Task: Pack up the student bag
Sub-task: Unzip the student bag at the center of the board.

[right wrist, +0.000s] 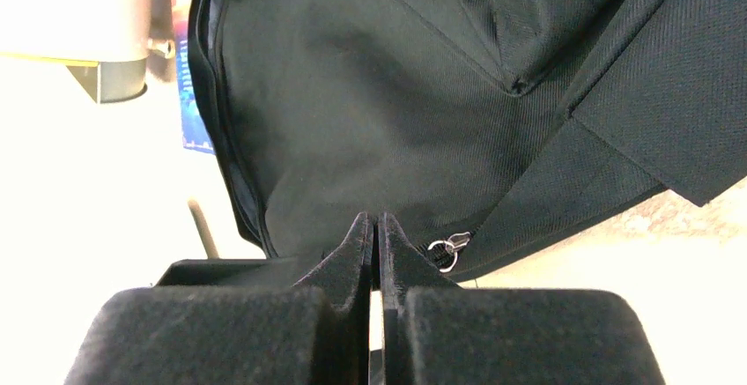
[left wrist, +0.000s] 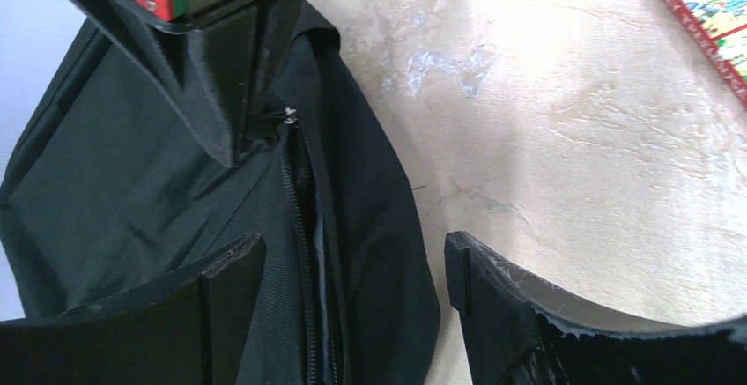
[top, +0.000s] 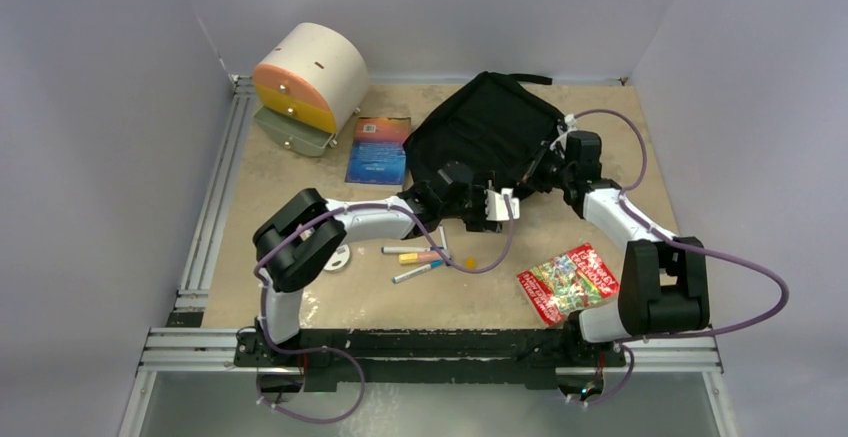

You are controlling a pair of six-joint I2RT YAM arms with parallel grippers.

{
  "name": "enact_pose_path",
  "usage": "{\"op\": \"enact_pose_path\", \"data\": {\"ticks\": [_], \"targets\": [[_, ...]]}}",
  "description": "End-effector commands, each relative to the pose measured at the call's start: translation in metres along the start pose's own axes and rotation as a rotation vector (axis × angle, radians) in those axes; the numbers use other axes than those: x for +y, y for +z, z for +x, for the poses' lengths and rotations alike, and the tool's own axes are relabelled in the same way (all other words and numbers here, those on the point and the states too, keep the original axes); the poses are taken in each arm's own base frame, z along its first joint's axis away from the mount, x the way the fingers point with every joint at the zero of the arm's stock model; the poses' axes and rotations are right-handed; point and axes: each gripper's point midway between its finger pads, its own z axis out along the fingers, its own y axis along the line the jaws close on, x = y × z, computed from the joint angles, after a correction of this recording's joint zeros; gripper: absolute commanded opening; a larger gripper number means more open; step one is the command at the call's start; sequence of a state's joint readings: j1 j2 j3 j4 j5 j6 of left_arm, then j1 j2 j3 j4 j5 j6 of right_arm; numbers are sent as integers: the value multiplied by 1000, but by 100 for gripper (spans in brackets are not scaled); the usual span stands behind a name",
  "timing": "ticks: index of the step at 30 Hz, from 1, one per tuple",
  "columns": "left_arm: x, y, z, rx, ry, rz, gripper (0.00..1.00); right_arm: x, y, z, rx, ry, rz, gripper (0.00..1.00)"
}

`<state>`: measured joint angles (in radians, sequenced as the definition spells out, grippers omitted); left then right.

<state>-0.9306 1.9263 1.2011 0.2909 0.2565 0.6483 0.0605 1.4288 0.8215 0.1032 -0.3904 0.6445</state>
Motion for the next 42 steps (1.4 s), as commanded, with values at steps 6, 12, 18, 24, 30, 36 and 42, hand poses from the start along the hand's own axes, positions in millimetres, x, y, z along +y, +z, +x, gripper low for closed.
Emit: {"op": "enact_pose_path", "data": {"ticks": [6, 12, 18, 24, 30, 36, 42], "targets": [[26, 6, 6, 44, 35, -114, 43, 17, -11, -3, -20, -32, -62, 0], [19, 3, 22, 99, 44, -103, 12, 11, -11, -3, -19, -28, -26, 0], [14, -15, 26, 110, 37, -111, 0, -21, -3, -19, -88, -11, 153, 0], [9, -26, 34, 126, 1, -108, 0, -54, -4, -36, -192, 18, 330, 0], [10, -34, 37, 121, -30, -107, 0, -77, -2, -44, -244, 33, 430, 0], [6, -39, 42, 130, -26, -93, 0, -89, 10, -57, -270, 41, 476, 0], [2, -45, 46, 134, -30, -86, 0, -97, 19, -75, -305, 46, 523, 0]]}}
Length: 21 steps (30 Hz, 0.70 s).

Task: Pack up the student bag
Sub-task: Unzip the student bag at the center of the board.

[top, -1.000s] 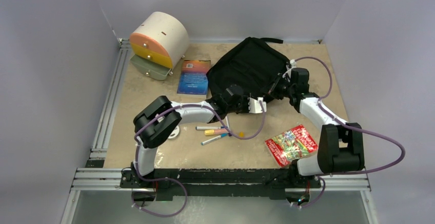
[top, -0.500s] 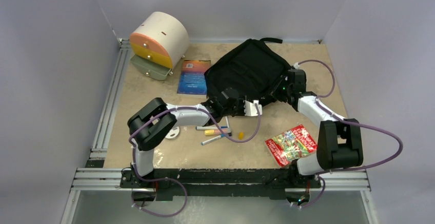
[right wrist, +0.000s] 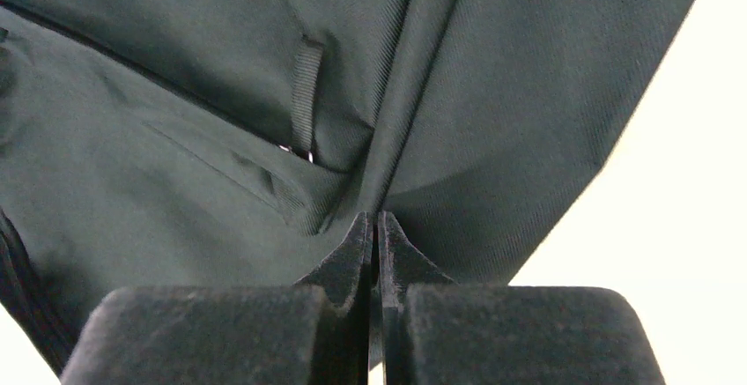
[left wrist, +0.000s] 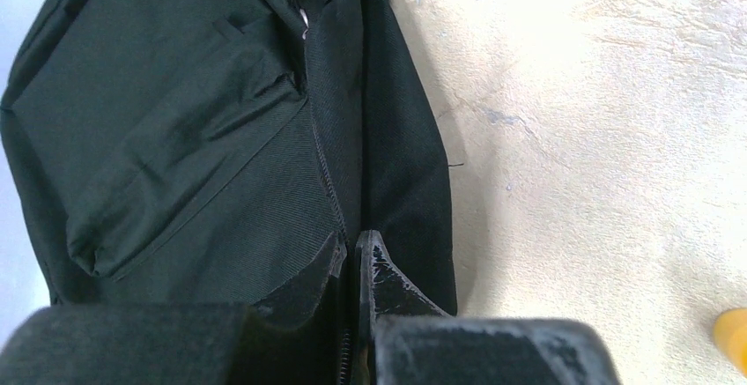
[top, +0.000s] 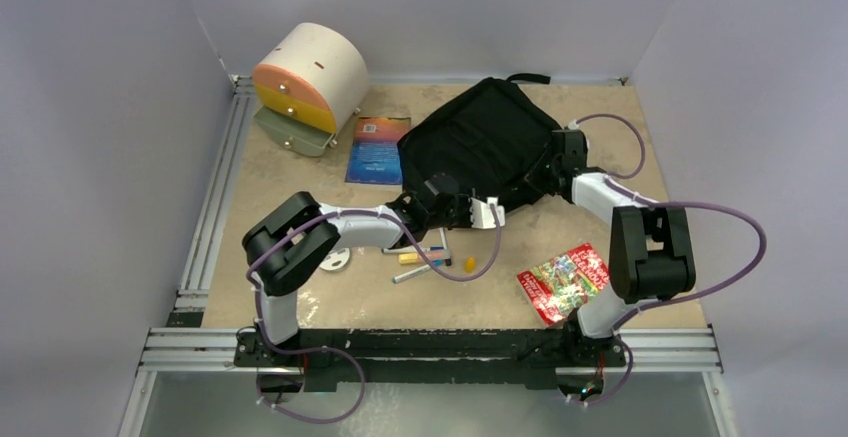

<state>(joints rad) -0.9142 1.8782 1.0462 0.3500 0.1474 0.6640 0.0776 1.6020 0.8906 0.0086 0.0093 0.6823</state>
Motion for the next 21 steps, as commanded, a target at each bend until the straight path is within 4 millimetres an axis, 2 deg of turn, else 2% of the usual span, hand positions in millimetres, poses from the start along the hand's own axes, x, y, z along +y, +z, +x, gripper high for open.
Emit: {"op": "enact_pose_path", "data": {"ticks": [1, 9, 12, 15, 17, 21], "targets": [[11, -23, 3, 19, -31, -21, 0, -8, 3, -69, -233, 24, 100, 0], [12, -27, 5, 18, -40, -23, 0, -19, 4, -75, -264, 27, 155, 0], [18, -27, -2, 2, -62, -38, 1, -2, -3, -75, -262, 9, 57, 0], [34, -31, -23, -43, -103, -77, 28, 24, -13, -68, -224, -22, -87, 0], [46, -38, -41, -89, -130, -104, 42, 34, -21, -67, -215, -27, -140, 4], [77, -59, -74, -167, -206, -193, 55, 41, -41, -73, -252, -30, -171, 23]]}}
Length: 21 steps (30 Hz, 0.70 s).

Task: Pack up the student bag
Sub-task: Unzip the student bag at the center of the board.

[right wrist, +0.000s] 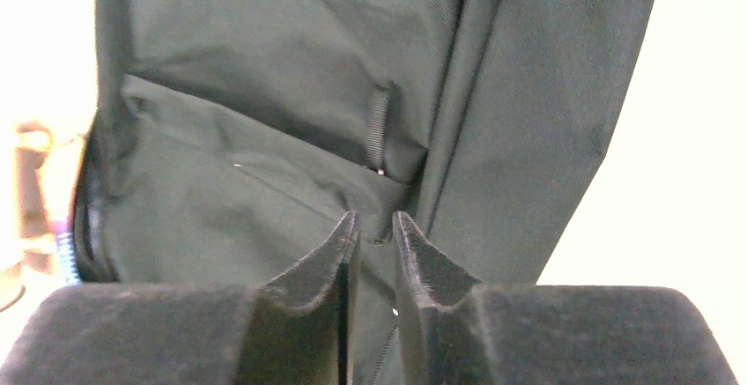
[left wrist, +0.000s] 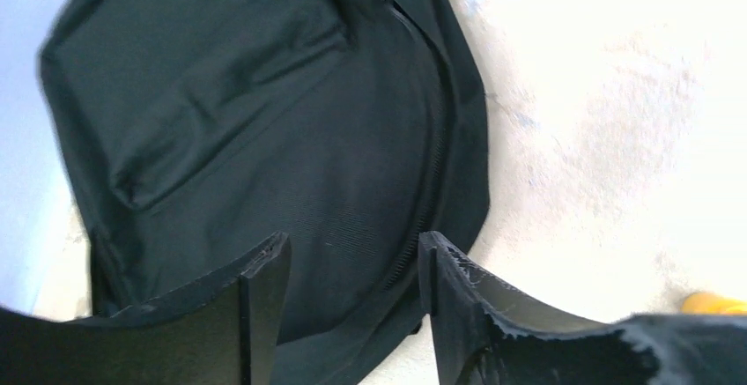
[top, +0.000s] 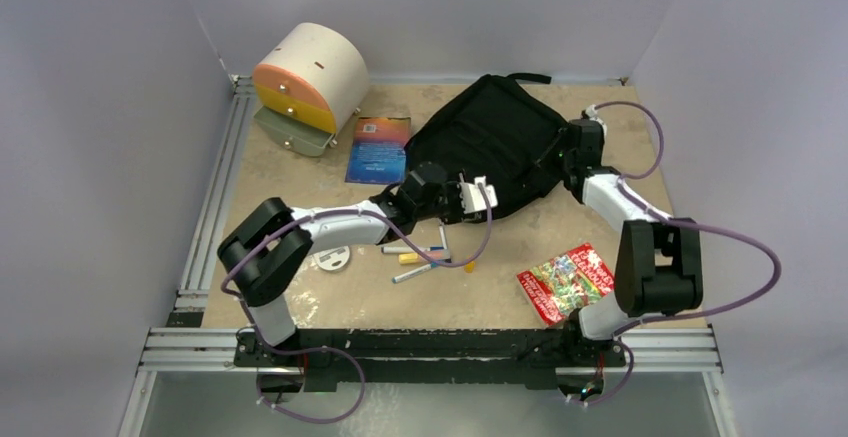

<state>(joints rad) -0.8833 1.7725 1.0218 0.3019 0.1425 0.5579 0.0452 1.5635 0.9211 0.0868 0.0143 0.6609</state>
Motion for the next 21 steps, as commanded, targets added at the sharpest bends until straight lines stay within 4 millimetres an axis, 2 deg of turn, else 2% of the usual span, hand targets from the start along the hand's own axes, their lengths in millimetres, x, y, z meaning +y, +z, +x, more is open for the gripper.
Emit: {"op": "enact_pose_path", "data": {"ticks": [1, 3, 5, 7, 9, 11, 14, 16, 18, 21], "targets": [[59, -36, -76, -180, -134, -161, 57, 28, -30, -35, -128, -27, -110, 28], [79, -52, -77, -208, -245, -201, 59, 32, -41, -42, -154, -41, -120, 42], [106, -71, -64, -222, -417, -262, 63, 35, -51, -54, -204, -61, -124, 52], [134, -89, -38, -193, -659, -383, 70, 43, -58, -59, -221, -128, -158, 56], [149, -102, -4, -110, -884, -482, 74, 56, -64, -55, -206, -179, -220, 59], [149, -102, 22, -13, -1067, -497, 71, 69, -67, -48, -197, -246, -268, 64], [125, -93, 53, 143, -1256, -457, 67, 92, -67, -31, -181, -351, -319, 68], [112, -86, 60, 188, -1331, -419, 65, 118, -69, -13, -166, -437, -357, 69], [105, -79, 64, 200, -1391, -404, 65, 134, -67, 0, -148, -478, -378, 70], [102, -72, 67, 204, -1473, -411, 65, 145, -65, 10, -128, -494, -406, 70]]}}
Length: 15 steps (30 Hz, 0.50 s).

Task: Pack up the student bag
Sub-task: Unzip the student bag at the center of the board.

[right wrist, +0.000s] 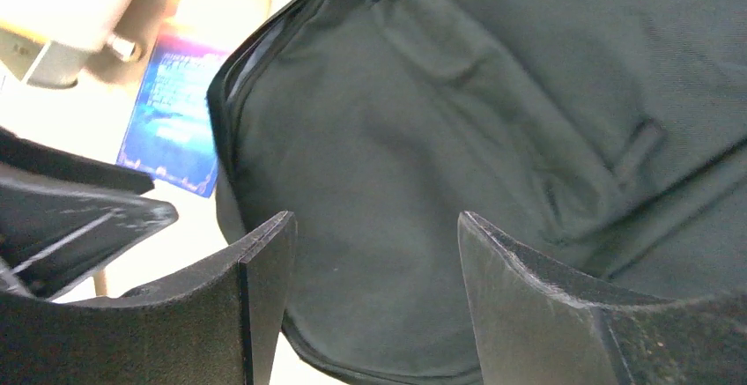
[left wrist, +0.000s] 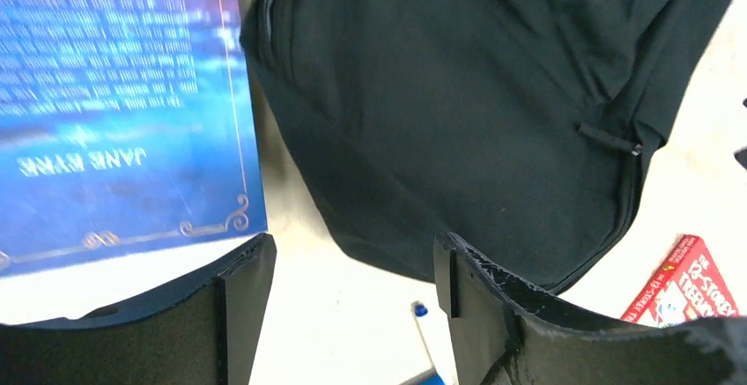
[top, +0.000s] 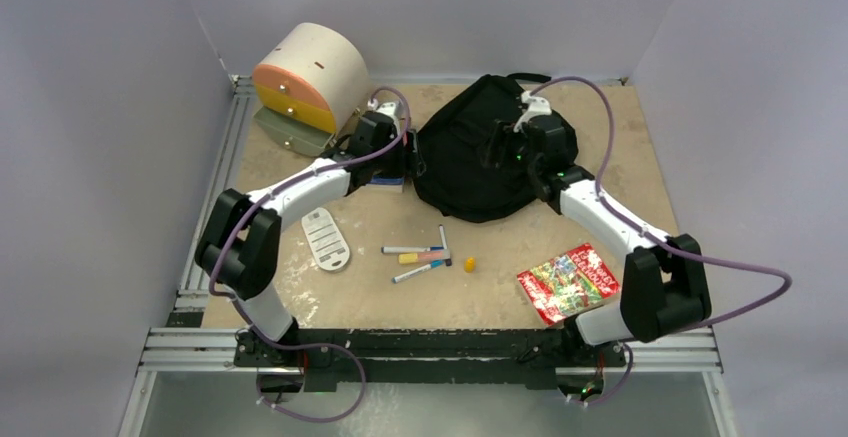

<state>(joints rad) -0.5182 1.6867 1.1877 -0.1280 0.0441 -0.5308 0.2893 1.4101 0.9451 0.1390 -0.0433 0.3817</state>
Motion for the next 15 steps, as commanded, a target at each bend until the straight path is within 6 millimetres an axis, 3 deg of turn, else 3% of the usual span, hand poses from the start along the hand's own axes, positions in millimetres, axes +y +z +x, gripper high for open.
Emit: {"op": "enact_pose_path", "data": {"ticks": [1, 7, 13, 15], "targets": [[-12, 2, 10, 66, -211, 3, 65, 26, 4, -22, -59, -84, -61, 70], [-5, 17, 28, 118, -320, -45, 65, 28, 4, -10, -30, -91, -76, 70], [-15, 36, 26, 135, -343, 1, 65, 27, 9, 13, 74, -103, -82, 69], [-17, 40, 25, 137, -331, 13, 58, 28, 10, 23, 107, -107, -89, 69]]}}
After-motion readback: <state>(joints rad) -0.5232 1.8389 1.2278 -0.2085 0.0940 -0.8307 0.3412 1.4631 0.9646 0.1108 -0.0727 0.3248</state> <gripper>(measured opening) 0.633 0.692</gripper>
